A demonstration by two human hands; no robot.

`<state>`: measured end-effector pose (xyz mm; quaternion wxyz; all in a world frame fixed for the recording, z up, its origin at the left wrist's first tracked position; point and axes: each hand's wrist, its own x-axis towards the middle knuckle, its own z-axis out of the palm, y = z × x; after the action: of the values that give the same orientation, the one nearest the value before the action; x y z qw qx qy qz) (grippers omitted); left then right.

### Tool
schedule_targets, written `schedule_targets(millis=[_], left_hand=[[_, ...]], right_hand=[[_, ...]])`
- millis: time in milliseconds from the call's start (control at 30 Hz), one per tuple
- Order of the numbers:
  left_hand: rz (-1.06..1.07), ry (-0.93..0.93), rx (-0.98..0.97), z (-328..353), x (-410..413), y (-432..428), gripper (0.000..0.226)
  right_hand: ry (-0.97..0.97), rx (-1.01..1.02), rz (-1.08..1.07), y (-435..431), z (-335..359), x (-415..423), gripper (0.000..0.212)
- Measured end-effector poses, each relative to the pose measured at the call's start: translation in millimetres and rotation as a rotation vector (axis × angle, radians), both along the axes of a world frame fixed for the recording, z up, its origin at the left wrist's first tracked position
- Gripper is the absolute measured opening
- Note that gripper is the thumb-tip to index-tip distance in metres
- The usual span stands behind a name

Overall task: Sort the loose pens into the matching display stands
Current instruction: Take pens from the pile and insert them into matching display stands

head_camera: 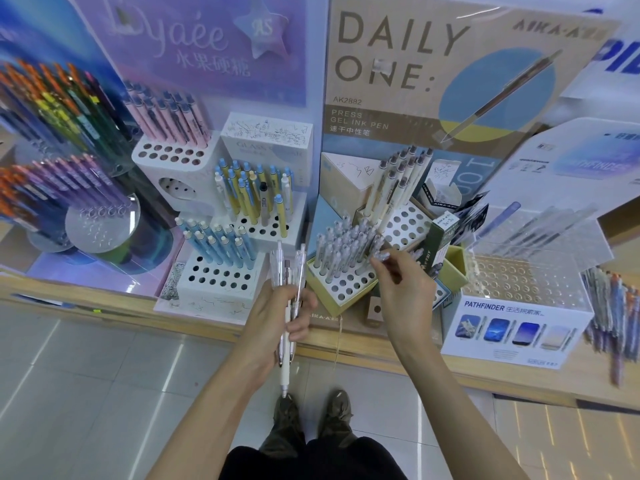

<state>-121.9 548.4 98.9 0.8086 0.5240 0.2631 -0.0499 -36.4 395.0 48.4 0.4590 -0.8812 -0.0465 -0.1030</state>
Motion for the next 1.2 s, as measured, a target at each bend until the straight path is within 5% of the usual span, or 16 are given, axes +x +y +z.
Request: schedule_targets(millis=[633,900,1200], left_hand=[[0.033,-0.144,0.130,6,0,-3,0.014],[-0.024,-0.128,0.151,3,4,-7,0.022],[-0.002,-0.096,0.350,-13,2,0,0.017]], right_hand=[[0.167,-0.218,-0.083,21,9,-1,0.025],[0.549,0.490,0.386,33,71,-32,0.009],[0.289,0.464,-0.058,0,59,-9,0.019]])
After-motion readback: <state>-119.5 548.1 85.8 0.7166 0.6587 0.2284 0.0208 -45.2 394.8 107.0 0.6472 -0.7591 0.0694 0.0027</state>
